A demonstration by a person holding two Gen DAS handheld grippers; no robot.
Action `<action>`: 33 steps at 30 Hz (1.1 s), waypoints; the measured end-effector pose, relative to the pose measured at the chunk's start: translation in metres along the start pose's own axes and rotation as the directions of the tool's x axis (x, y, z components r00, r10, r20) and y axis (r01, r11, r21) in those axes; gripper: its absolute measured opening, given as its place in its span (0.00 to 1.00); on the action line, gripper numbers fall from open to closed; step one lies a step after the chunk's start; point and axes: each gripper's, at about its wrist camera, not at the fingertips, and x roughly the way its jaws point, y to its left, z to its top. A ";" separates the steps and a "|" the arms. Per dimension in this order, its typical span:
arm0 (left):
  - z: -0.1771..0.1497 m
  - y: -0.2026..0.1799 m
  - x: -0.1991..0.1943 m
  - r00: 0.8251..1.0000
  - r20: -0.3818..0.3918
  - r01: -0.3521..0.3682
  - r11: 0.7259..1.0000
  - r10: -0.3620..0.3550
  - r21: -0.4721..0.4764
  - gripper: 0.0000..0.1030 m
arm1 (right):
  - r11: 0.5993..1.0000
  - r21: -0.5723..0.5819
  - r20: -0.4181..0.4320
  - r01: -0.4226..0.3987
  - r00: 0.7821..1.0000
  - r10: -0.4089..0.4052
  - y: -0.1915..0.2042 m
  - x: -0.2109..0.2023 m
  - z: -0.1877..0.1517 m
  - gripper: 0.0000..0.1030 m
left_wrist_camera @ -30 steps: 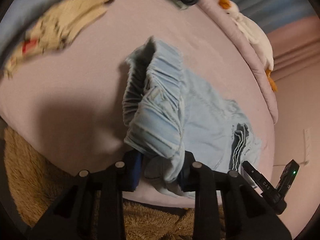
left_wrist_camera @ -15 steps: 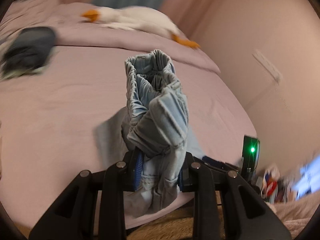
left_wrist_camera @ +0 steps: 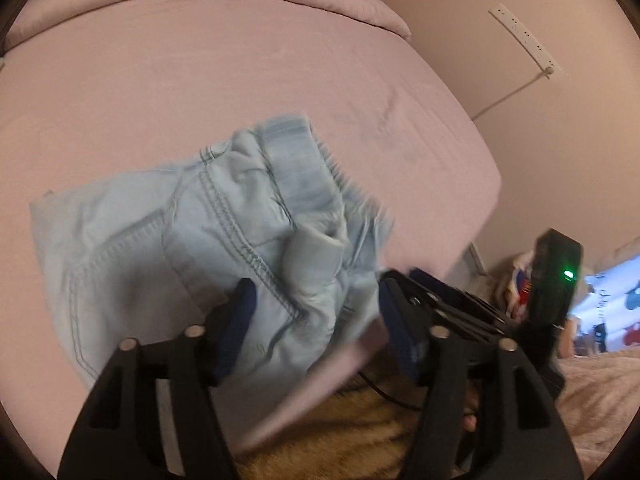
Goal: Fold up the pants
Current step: 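Lower the waistband onto the jeans and open left gripper, then grasp the waistband with right gripper while left gripper grasps the folded edge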
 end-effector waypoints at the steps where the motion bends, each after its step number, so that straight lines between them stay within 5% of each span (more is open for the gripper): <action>1: -0.001 -0.001 -0.007 1.000 0.017 0.006 1.000 -0.006 0.003 0.73 | 1.000 0.000 0.005 0.002 1.000 -0.002 0.000 -0.002 0.001 0.50; 4: -0.005 0.005 -0.036 0.995 0.100 -0.016 1.000 0.016 -0.001 0.90 | 1.000 0.006 0.023 -0.010 1.000 0.010 -0.001 -0.011 0.004 0.50; 6: -0.012 0.015 -0.055 0.987 0.155 -0.047 0.999 0.049 -0.016 0.91 | 0.999 -0.023 0.030 -0.037 0.999 0.038 0.004 -0.017 0.006 0.51; 10: -0.014 0.032 -0.060 0.945 0.176 -0.267 0.961 0.276 -0.072 0.91 | 0.981 -0.077 0.015 -0.178 0.984 0.180 0.023 -0.020 0.008 0.60; 12: -0.020 0.040 -0.063 0.926 0.176 -0.323 0.942 0.335 -0.091 0.91 | 0.970 -0.111 -0.019 -0.217 0.976 0.216 0.036 -0.011 0.010 0.68; 16: -0.030 0.053 -0.072 0.930 0.179 -0.304 0.945 0.321 -0.120 0.91 | 0.970 -0.150 -0.081 -0.192 0.980 0.181 0.048 0.017 0.015 0.68; 21: -0.033 0.053 -0.074 0.907 0.181 -0.361 0.924 0.379 -0.128 0.91 | 0.969 -0.215 -0.124 -0.120 0.988 0.094 0.060 0.054 0.013 0.68; 22: -0.034 0.054 -0.075 0.905 0.180 -0.366 0.921 0.386 -0.132 0.91 | 0.969 -0.213 -0.114 -0.121 0.989 0.098 0.062 0.058 0.012 0.67; 23: -0.034 0.054 -0.076 0.904 0.181 -0.367 0.920 0.387 -0.135 0.91 | 0.969 -0.213 -0.110 -0.125 0.989 0.103 0.065 0.058 0.013 0.58; 24: -0.033 0.055 -0.074 0.904 0.182 -0.366 0.920 0.387 -0.138 0.91 | 0.966 -0.208 -0.121 -0.153 0.984 0.129 0.066 0.056 0.013 0.37; 26: -0.034 0.056 -0.075 0.904 0.183 -0.365 0.920 0.387 -0.144 0.91 | 0.966 -0.186 -0.099 -0.181 0.981 0.165 0.063 0.042 0.017 0.28; 29: -0.035 0.060 -0.076 0.899 0.184 -0.373 0.915 0.397 -0.152 0.91 | 0.959 -0.171 -0.023 -0.227 0.974 0.227 0.060 0.009 0.025 0.25; 33: -0.035 0.066 -0.071 0.901 0.173 -0.371 0.914 0.398 -0.165 0.91 | 0.967 -0.214 0.070 -0.140 0.985 0.158 0.062 -0.020 0.026 0.25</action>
